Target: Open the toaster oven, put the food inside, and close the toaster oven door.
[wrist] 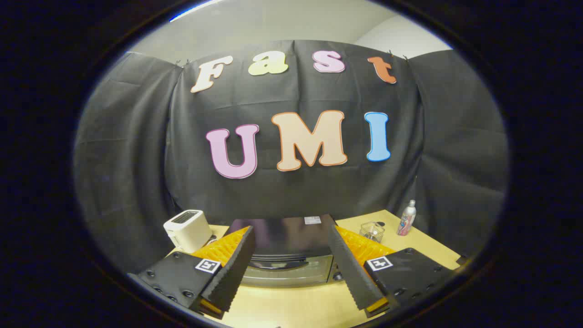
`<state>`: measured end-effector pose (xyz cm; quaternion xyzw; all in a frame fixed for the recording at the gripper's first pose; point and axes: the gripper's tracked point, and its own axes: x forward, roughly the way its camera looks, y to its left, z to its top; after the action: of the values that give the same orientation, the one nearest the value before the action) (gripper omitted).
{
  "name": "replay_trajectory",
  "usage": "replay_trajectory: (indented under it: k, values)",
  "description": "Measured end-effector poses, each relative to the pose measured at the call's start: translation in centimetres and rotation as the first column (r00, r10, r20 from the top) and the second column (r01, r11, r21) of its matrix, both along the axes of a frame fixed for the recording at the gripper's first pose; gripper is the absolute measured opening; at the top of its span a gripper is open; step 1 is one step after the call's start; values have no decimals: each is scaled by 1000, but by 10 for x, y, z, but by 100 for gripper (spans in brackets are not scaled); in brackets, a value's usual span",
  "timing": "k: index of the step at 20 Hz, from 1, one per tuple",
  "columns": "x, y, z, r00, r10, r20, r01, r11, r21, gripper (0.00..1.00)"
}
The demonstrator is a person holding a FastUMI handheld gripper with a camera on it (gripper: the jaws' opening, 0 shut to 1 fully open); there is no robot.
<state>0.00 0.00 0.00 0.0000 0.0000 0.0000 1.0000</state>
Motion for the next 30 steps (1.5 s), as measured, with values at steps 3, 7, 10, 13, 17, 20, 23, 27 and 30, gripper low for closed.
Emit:
replay_trajectory:
  k: [3, 7, 10, 13, 17, 20, 23, 27, 30]
  values:
    - [-6, 10, 5, 1000, 14, 14, -14, 1000, -2, 100]
    - [-10, 16, 8, 999, 25, 21, -25, 1000, 0, 100]
    - [-15, 18, 14, 999, 32, 30, -32, 999, -11, 100]
    - [-21, 19, 20, 998, 31, 51, -30, 999, -21, 100]
    - [-19, 29, 19, 997, 56, 58, -54, 998, -23, 100]
    - [-11, 33, 13, 997, 59, 51, -56, 997, -53, 100]
    - [6, 29, -5, 999, 20, 34, -18, 998, -65, 100]
    - [44, 34, -41, 1000, -8, 20, 9, 998, -60, 100]
    - [74, 35, -72, 1000, -27, 6, 27, 998, -51, 100]
